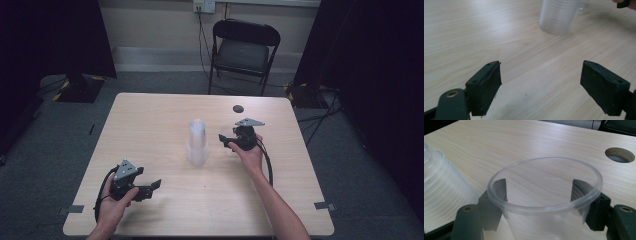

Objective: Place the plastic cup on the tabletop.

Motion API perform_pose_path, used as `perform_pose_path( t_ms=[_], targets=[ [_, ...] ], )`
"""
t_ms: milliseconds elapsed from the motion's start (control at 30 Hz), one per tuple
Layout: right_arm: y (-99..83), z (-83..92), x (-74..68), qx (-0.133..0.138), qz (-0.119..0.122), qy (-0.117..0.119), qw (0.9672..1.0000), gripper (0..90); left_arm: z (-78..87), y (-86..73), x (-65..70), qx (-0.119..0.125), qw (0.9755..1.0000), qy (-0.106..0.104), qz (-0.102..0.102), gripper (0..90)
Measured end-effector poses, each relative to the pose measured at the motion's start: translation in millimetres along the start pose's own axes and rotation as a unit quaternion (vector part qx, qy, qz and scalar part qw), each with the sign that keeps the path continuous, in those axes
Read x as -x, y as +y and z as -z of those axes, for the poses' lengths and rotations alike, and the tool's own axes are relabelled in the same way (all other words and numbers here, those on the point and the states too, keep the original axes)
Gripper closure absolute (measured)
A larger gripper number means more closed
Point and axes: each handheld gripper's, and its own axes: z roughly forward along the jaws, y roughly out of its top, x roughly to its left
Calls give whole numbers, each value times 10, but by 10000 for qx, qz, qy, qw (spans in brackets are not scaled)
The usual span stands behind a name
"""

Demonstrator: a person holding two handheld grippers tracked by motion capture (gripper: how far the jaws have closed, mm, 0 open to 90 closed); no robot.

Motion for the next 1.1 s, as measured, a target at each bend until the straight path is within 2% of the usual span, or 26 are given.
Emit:
perform_pose_path(
  t_ms=[400, 600, 700, 933, 1100],
  targets=[
    [-143, 153, -15, 9, -5, 42, 10000, 281, 1, 3, -5, -3, 10000, 14, 13, 169],
    [-191, 148, -2, -29, -42, 60, 10000, 288, -1, 2, -6, -31, 10000, 0, 8, 170],
    [-170, 130, -2, -65, 37, 12, 10000, 284, -5, 0, -6, -48, 10000, 1, 31, 170],
    [-204, 86, 20, -222, -110, 129, 9996, 171, 0, -2, -20, -38, 10000, 17, 50, 170],
    [-224, 114, 21, -230, -148, 178, 9995, 156, -2, -2, -21, -40, 10000, 26, 73, 170]
  ],
)
